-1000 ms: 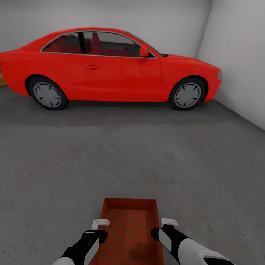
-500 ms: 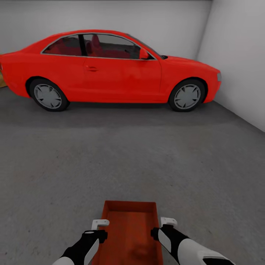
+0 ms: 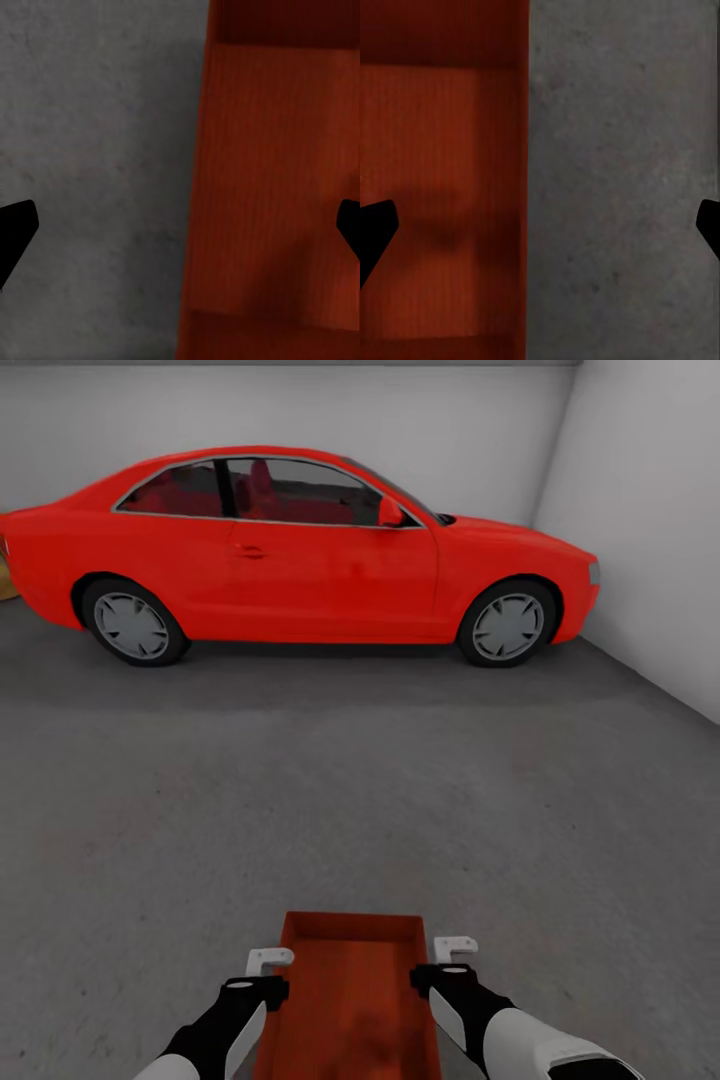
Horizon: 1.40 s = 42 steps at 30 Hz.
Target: Move the two storage containers from the living room to the garage. In the garage, place one container on the floor and stack the other container on top of it (either order is fine).
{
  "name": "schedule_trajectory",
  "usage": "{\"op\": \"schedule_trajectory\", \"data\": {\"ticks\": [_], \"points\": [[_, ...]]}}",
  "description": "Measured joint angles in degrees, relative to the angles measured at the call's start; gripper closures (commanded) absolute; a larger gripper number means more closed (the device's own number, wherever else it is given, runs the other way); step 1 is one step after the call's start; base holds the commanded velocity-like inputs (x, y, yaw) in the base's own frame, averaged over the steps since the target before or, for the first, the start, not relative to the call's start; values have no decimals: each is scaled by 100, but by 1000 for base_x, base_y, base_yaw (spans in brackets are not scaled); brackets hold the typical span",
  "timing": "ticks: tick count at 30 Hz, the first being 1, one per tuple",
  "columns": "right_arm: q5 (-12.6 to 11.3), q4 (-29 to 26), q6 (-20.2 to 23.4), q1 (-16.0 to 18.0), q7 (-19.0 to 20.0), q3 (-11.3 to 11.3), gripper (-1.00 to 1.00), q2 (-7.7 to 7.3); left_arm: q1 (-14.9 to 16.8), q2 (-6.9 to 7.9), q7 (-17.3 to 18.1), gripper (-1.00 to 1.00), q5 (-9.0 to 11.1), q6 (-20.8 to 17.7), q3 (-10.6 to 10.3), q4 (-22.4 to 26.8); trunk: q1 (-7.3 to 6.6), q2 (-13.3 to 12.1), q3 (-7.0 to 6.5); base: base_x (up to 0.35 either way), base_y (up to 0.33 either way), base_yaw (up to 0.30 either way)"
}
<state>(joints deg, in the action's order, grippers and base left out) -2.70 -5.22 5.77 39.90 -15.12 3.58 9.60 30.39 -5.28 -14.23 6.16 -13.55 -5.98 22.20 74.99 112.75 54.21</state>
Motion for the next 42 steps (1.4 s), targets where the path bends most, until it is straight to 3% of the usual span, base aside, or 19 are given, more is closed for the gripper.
{"op": "schedule_trajectory", "data": {"ticks": [10,15,21,26,42], "points": [[0,-30,-21,0,-25,8,-100,-6,1,12,-9,-100,0,-9,-2,94,-220,-401,-180,0,0,0],[7,-423,-5,0,-41,12,-100,-33,1,24,-16,-100,-1,-39,-4,412,-330,-602,-270,0,0,0],[10,-836,32,0,-46,7,-100,-288,-7,256,-19,-100,5,-66,0,845,-461,-842,-377,0,0,0],[8,-853,11,0,-42,9,-100,-327,-8,390,-19,-100,8,-77,1,1009,-571,-1043,-467,0,0,0],[8,-828,-20,0,1,7,-100,-350,-10,417,-19,-100,9,-75,-4,1004,-923,-1685,-754,0,0,0]]}}
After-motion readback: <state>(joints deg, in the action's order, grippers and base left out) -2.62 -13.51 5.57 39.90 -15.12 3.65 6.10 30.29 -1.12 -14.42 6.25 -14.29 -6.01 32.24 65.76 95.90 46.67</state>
